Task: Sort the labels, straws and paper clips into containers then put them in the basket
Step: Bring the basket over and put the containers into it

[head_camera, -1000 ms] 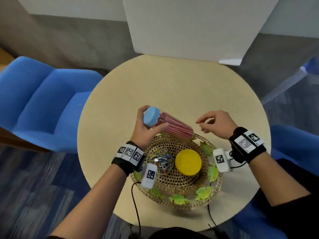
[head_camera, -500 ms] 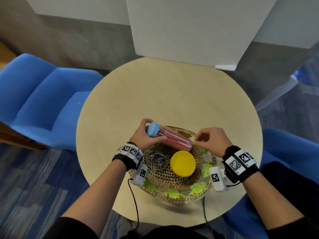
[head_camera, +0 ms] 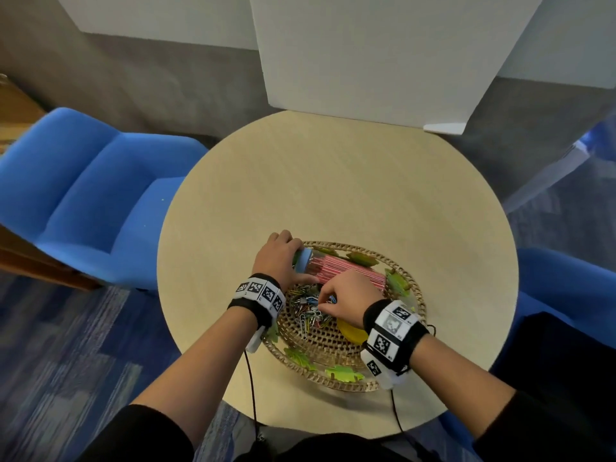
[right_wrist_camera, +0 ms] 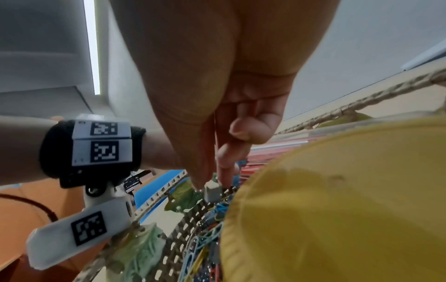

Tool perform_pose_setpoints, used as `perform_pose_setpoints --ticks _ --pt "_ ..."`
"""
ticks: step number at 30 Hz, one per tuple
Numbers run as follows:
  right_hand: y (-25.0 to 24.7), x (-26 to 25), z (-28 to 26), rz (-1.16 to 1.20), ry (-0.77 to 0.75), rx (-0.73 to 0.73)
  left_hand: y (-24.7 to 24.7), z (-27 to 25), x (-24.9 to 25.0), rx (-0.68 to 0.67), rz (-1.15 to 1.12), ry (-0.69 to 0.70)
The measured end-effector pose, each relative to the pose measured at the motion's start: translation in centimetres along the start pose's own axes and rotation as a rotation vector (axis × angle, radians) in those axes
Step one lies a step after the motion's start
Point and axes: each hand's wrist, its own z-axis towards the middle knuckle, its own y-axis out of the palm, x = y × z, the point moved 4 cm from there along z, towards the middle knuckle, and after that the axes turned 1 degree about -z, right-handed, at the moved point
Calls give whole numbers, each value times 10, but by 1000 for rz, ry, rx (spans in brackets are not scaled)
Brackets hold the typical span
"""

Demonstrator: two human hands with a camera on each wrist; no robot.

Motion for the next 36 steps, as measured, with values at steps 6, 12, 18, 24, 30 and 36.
perform_pose_setpoints --ticks 6,12,18,24,30,36 --pt "-17 15 -3 40 58 84 -7 0 -17 -4 -38 -40" --pt "-49 95 -31 -137 379 137 -12 -20 -68 -466 1 -360" --pt "-41 138 -54 -141 638 -241 -12 -40 -74 -692 -511 -511" --pt "-43 144 -46 112 540 -361 -27 -25 -65 -726 -542 -563" --pt "-101 150 -4 177 526 -280 -79 34 -66 -609 -554 -540" --pt "-176 161 66 207 551 -101 -131 126 -64 -405 -547 -511"
